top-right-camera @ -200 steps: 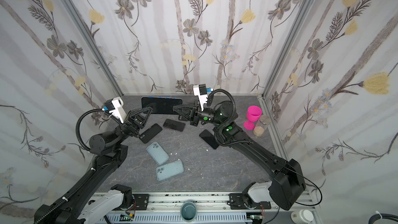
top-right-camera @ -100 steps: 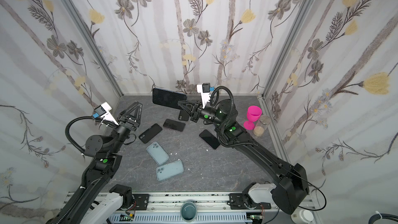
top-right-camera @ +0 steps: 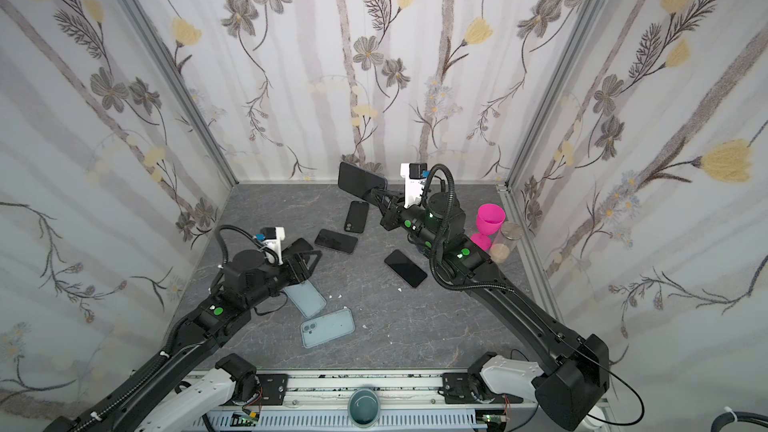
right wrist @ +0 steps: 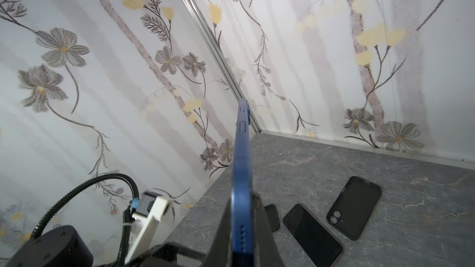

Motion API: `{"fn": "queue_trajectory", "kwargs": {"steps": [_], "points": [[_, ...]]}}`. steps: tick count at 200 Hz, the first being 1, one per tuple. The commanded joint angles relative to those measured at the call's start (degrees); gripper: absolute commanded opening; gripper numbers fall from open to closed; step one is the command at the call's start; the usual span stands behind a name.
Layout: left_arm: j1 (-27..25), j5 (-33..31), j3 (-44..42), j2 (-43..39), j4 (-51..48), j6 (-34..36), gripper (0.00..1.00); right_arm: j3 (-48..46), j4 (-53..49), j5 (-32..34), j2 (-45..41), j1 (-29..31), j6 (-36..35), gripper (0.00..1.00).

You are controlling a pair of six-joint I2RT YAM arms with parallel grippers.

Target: Put the phone into the phone case

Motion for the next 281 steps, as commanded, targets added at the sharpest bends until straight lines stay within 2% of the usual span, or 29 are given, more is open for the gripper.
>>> {"fn": "queue_trajectory", "kwargs": {"steps": [1,24,58,116,139,238,281], "points": [[-4.8,-0.3,-2.0,2.5,-3.1,-5.2,0.59,-0.1,1.4,3.2,-1.1,-0.1,-1.9,0.0],[-9.8,0.9,-3.4,7.0,-2.2,-7.4,0.59,-0.3,0.6,4.3,-1.8,0.0,-2.7,0.0],[-13.0,4.0,-5.5,11.6,1.0,-10.4,0.61,-0.9,-0.2,6.1,-2.7,-0.2,-3.4,0.0],[-14.3,8.4,-9.0,17.7,7.9,-11.8,0.61,-2.2,-0.6,7.9,-3.4,-0.3,-4.4,0.0],[-14.7,9.3,-8.9,20.6,10.1,-12.5,0.57,-2.9,0.3,8.1,-3.7,-0.3,-3.9,0.0],[-16.5,10.2,-10.8,25.9,16.4,-17.1,0.53,-5.8,1.8,10.2,-6.0,-1.4,-2.8,0.0],[-16.8,11.2,-10.4,31.6,20.4,-19.2,0.53,-6.1,2.6,10.4,-6.4,-1.8,-2.4,0.0]]}}
